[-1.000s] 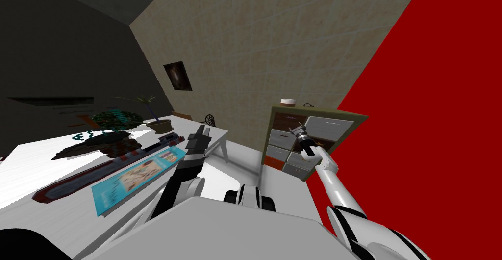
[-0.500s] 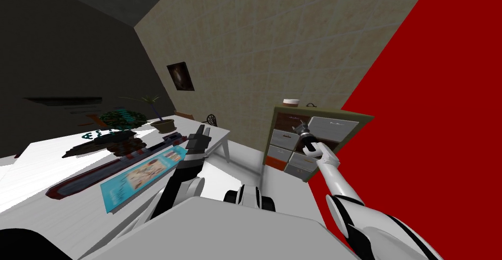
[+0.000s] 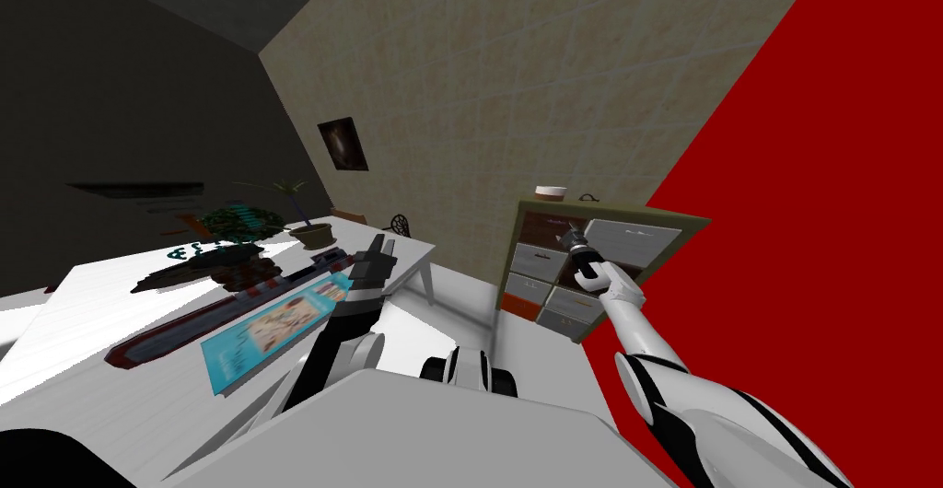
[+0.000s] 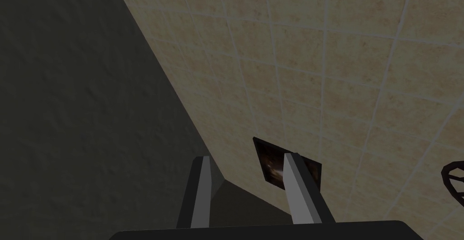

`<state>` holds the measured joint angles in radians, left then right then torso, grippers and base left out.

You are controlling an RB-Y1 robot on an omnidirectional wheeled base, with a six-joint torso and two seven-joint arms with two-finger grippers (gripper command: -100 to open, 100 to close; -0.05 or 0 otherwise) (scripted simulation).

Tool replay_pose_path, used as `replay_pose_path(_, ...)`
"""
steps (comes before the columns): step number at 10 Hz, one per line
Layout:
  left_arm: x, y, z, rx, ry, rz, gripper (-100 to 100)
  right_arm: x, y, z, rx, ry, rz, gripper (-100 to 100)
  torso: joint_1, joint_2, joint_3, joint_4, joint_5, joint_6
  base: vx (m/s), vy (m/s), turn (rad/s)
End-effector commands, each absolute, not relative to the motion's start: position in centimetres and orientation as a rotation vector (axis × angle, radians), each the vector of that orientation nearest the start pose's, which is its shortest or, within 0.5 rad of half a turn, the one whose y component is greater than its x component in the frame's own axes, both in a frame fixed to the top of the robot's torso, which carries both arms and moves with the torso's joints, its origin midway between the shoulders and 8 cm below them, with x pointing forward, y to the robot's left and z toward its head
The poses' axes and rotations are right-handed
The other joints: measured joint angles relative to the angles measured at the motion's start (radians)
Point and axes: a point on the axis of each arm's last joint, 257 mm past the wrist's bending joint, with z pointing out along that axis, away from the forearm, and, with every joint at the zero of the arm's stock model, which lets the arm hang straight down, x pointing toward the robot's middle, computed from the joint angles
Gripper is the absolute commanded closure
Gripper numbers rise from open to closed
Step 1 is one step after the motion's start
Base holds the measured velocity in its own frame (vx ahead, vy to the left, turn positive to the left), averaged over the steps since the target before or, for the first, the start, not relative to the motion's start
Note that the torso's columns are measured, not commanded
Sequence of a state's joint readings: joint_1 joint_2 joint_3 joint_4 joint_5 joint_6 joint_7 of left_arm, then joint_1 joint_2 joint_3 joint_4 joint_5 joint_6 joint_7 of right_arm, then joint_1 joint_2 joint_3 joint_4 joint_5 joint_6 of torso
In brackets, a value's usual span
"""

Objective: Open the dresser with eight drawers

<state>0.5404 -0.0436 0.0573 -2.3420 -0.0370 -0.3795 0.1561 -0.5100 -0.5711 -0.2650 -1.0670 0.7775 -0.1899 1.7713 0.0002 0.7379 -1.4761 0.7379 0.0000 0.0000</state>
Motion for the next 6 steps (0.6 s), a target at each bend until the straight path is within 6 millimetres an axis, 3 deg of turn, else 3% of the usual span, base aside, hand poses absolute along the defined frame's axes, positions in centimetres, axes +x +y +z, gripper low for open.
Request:
replay_pose_path(1,34.4,30.6,1.6,-0.799,0.607,-1.322,0,64.9,-48.3,-2.8,-0.89,1.168,-1.302,-100,0.0,0.0,0.0,0.0,0.0,0.0,0.0,0.012,0.001)
replay_pose_path(2,34.4,30.6,1.6,-0.799,0.607,-1.322,0,65.2,-49.2,-1.6,-0.886,1.177,-1.32,-100,-0.001,0.0,0.0,0.0,0.0,0.0,0.045,-0.009,0.091)
replay_pose_path(3,34.4,30.6,1.6,-0.799,0.607,-1.322,0,65.0,-48.8,-2.2,-0.891,1.17,-1.314,-100,-0.002,-0.002,-0.001,0.0,0.0,0.0,0.03,-0.01,0.028)
replay_pose_path(4,34.4,30.6,1.6,-0.799,0.607,-1.322,0,65.0,-48.9,-2.1,-0.889,1.172,-1.315,100,-0.001,-0.001,-0.001,-0.001,-0.001,0.0,0.0,0.0,0.0)
replay_pose_path(6,34.4,30.6,1.6,-0.799,0.607,-1.323,0,65.1,-48.8,-1.8,-0.89,1.168,-1.312,100,0.002,0.006,0.003,0.002,0.0,0.0,-0.125,0.047,-0.015)
